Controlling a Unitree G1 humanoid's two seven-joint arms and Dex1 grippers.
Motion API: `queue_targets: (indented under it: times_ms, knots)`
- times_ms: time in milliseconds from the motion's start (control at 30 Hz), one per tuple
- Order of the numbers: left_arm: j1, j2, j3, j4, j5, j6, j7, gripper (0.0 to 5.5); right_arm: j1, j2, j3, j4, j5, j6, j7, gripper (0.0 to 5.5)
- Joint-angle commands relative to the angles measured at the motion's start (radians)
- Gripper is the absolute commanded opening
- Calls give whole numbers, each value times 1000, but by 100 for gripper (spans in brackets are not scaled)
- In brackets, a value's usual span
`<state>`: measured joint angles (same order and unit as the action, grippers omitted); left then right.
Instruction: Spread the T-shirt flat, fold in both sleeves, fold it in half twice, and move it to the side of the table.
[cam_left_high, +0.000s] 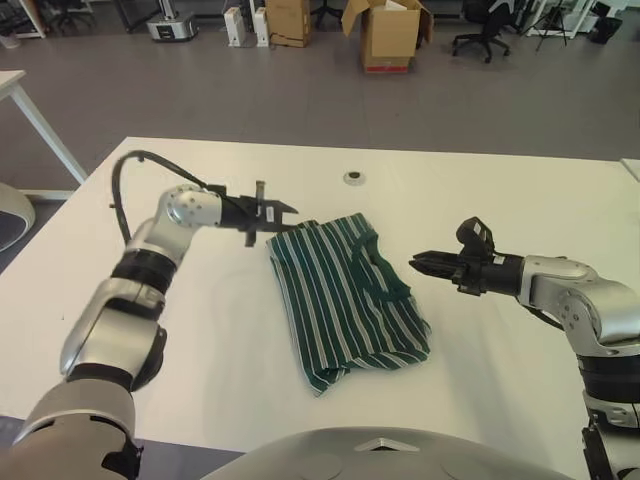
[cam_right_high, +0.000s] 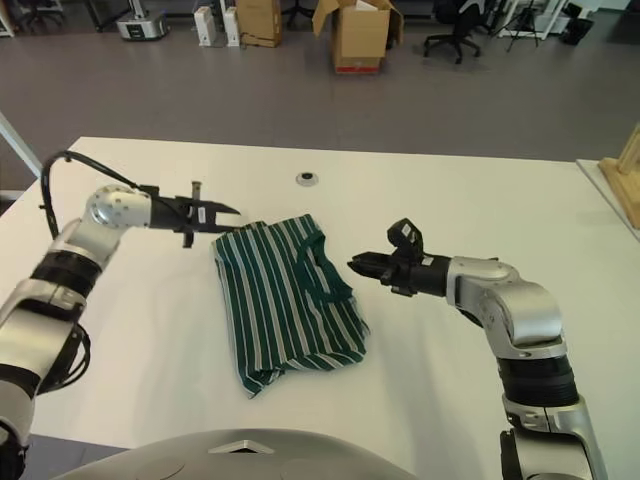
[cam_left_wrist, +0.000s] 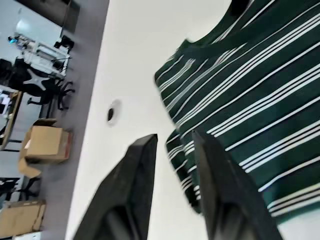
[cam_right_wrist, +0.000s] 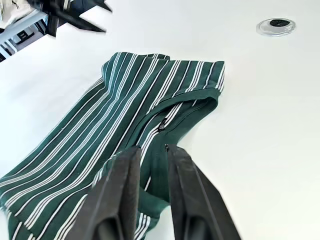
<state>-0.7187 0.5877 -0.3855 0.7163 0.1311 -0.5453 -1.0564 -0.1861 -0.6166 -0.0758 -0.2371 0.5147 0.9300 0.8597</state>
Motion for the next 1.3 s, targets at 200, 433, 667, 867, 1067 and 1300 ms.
queue_targets:
  times_ms: [200,433,667,867,1067,1300]
  knots:
    - [-2,-151,-198,352,379,-132,498,130,-29,46,-55,30,37,-33,-69,93]
    - [-188,-158,-366,462,649,-399,876,130,35,65,11,1,46,-47,-64,93]
    - [-176,-162,-92,304,177,-570,731,130,-5,87,0,59,-132,-380,-164,93]
    - [-23,122,-131,176,290,-715,555,196,120,-163,149,217,-476,-1024,30,160]
    - [134,194,-120,125,599,-809,733,309,98,-288,236,608,-747,-1699,-42,281]
    - [234,187,-176,12,881,-807,960,343,2,-254,337,817,-1048,-2112,-277,317]
